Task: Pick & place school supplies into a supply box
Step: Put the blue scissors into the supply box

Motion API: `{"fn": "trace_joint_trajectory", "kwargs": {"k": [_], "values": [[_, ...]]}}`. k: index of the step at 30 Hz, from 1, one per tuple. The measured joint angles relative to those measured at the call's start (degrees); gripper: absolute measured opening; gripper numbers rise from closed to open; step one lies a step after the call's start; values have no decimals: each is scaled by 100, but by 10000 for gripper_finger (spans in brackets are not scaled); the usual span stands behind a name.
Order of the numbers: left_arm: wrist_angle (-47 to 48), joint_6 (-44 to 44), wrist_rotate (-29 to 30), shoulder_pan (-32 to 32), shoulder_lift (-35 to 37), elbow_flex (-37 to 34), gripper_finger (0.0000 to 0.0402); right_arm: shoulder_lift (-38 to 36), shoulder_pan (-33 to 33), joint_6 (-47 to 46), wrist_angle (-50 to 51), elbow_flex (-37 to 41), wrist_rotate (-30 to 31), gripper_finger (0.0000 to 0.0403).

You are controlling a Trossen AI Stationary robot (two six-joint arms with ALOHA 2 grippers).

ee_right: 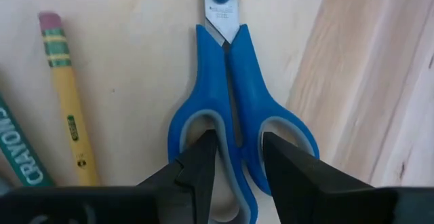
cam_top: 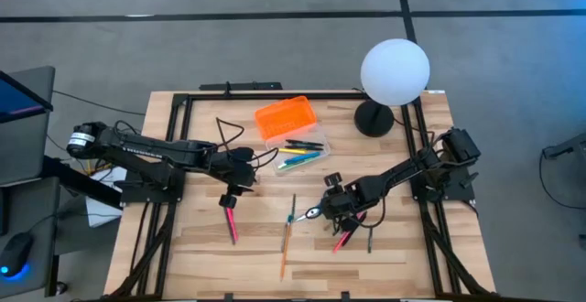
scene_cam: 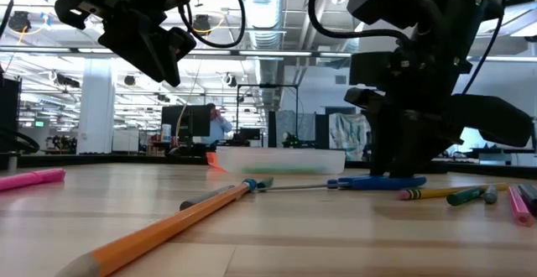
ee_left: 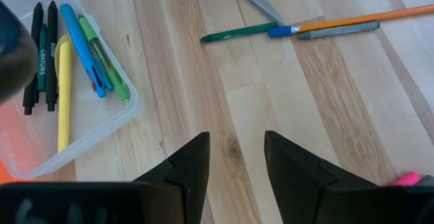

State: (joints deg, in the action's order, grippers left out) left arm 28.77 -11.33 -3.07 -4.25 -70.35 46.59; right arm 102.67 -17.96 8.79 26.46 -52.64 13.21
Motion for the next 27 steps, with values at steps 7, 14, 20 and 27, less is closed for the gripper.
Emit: {"fn": "trace_joint_trajectory", "kwargs": {"k": [7,14,20,27], "values": [[2,0,1,0,-1,0,137,-4,9,-104,243,-28,-78,118],[2,0,0,0,-1,0,137,9,78,-446,339,-127,-454,118],[3,0,0,0,0,0,137,7,256,-881,356,-129,-868,118],[19,0,0,0,0,0,137,7,240,-744,381,-134,-862,102]]}}
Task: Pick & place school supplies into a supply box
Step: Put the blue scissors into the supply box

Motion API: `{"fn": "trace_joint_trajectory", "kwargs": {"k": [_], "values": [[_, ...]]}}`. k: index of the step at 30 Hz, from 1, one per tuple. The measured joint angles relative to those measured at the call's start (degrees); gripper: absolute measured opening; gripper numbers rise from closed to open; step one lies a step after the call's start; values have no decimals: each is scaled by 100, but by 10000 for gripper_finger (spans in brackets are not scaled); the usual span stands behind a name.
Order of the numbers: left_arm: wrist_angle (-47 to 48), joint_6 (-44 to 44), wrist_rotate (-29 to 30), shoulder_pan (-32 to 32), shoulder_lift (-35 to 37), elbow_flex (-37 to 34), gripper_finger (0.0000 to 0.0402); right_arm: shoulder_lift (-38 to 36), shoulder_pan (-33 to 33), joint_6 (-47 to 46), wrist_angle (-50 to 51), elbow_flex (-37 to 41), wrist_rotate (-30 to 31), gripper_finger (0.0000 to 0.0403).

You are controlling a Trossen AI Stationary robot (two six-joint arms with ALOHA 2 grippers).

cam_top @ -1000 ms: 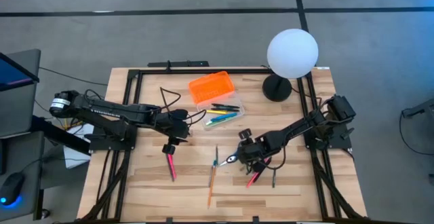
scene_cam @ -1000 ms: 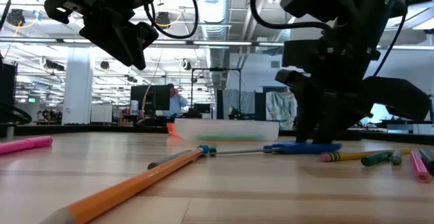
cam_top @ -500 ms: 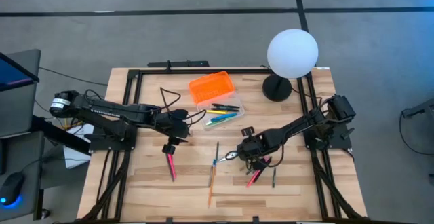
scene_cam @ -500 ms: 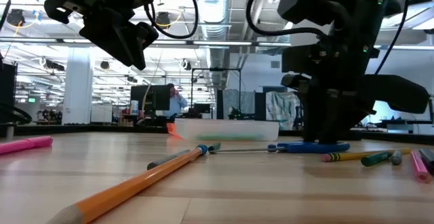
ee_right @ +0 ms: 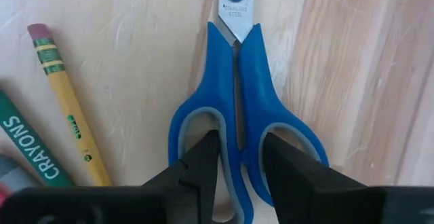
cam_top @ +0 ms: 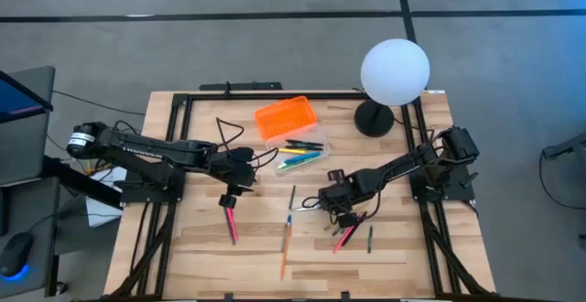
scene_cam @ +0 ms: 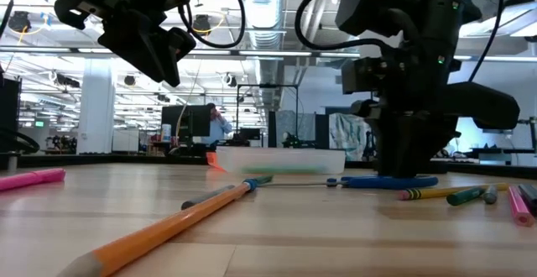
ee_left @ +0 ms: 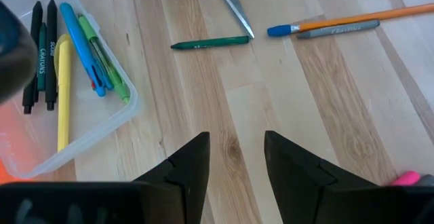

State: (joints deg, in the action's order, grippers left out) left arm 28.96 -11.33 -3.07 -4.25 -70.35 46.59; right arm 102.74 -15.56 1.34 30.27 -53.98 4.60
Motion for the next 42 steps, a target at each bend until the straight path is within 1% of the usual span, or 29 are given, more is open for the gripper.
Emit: {"fn": "trace_joint_trajectory", "kwargs": {"k": [4,7,15,31,36,42], "values": [[1,0,0,0,0,0,137,-2,-4,18,32,-5,-2,75],[1,0,0,0,-2,0,137,-4,-6,61,35,-6,-2,66],[1,0,0,-1,-2,0,137,-4,-8,69,35,-6,58,76],[5,0,0,0,-1,0,137,-50,-34,204,66,-39,111,73],[22,0,0,-2,-2,0,137,-294,-135,342,292,-102,90,73],[56,-2,0,-2,-2,0,137,-721,-246,383,440,-135,538,72]]}}
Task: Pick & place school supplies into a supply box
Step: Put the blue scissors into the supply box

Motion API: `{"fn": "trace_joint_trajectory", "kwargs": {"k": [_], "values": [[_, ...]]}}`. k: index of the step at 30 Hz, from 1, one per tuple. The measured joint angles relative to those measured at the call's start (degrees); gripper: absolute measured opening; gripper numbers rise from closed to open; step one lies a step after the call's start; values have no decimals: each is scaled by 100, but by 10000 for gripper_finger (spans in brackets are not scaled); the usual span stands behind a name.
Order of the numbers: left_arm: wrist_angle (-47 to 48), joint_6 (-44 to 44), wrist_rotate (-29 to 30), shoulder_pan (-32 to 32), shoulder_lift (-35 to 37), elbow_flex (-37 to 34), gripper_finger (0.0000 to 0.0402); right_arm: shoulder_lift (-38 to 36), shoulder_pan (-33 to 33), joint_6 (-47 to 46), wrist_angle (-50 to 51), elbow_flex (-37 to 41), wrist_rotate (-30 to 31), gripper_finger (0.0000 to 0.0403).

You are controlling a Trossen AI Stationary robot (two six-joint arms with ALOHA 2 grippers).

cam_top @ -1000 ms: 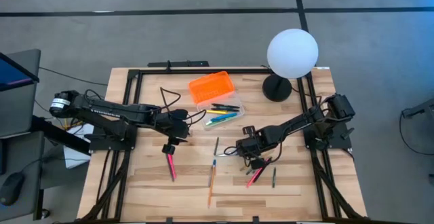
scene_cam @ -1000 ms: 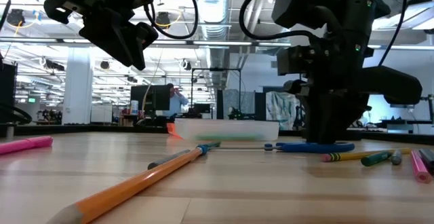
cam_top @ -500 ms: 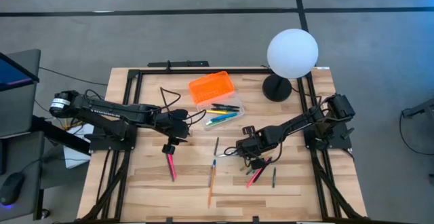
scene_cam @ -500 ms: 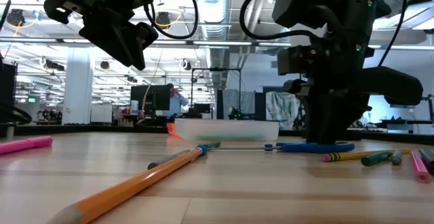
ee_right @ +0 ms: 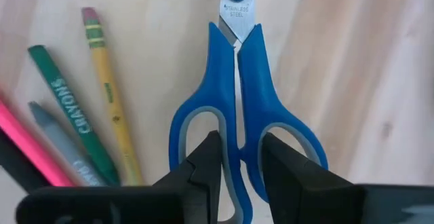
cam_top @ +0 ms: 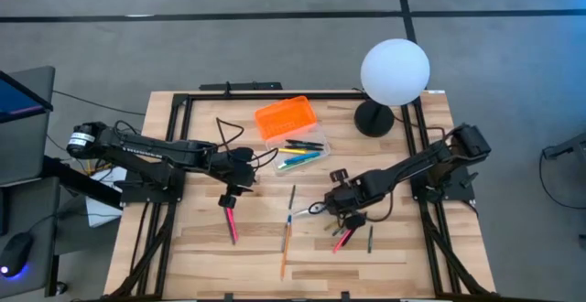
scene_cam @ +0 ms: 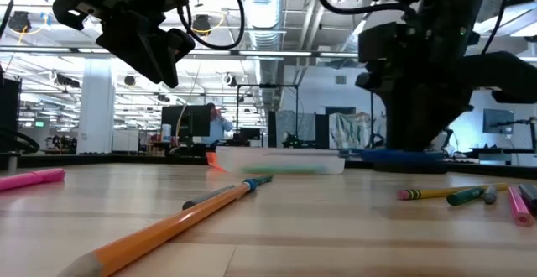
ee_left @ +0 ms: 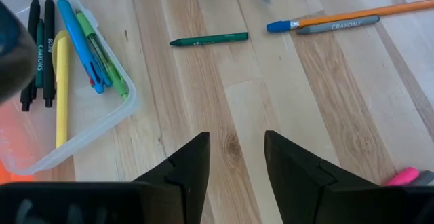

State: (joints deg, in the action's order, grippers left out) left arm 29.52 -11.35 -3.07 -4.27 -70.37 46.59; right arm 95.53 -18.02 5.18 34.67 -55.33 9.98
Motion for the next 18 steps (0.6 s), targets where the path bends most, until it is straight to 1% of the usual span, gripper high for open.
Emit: {"fn": "trace_joint_trajectory", "kwargs": {"k": [3,6,10,12,18], "values": [[0,0,0,2,0,0,137,-168,4,136,8,-4,244,72],[2,0,0,1,0,0,137,-255,79,489,0,-7,640,72],[7,0,0,0,0,0,137,-298,414,1008,-95,-17,1150,72],[7,0,2,0,0,0,137,-294,672,1260,-157,-17,1258,72],[9,0,2,1,0,0,137,-243,1423,2020,-799,-22,1267,72]]}}
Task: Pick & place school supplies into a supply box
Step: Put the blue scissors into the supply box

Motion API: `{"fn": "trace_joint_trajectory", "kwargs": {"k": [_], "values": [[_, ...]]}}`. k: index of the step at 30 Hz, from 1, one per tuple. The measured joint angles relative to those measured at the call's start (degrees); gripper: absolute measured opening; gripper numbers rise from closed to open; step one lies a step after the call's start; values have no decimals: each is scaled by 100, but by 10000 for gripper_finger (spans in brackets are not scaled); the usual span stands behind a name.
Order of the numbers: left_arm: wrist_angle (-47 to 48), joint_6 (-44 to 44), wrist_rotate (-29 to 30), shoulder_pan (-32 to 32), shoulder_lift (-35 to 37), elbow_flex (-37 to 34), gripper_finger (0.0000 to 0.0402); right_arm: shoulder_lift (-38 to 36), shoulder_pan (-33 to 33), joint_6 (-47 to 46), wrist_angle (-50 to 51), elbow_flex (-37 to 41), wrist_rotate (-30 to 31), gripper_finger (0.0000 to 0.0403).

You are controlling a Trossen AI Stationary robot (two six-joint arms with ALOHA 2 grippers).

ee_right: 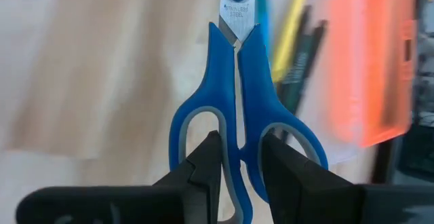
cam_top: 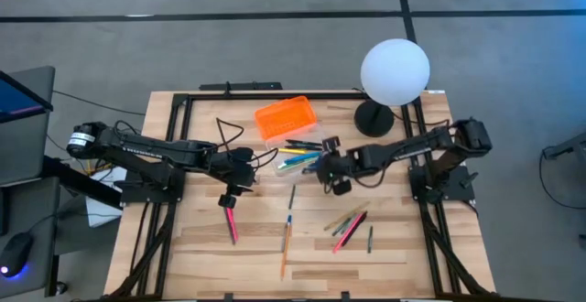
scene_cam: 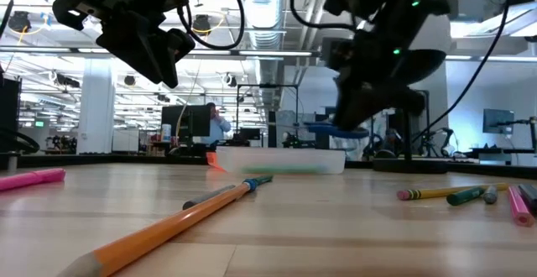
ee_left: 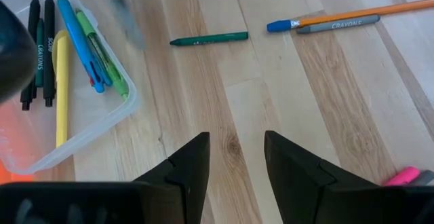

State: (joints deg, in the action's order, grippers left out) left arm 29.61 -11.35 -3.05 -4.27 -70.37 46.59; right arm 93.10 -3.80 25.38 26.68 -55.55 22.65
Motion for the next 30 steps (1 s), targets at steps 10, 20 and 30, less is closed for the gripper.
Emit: {"fn": "trace_joint_trajectory", "kwargs": {"k": [10,20,30], "values": [[3,-4,0,1,0,0,137,92,963,768,-962,-8,-198,72],[-4,-42,4,0,0,0,137,192,1460,766,-1637,-11,-973,72],[-16,-44,2,1,0,0,137,192,1522,652,-1901,-11,-1220,72]]}}
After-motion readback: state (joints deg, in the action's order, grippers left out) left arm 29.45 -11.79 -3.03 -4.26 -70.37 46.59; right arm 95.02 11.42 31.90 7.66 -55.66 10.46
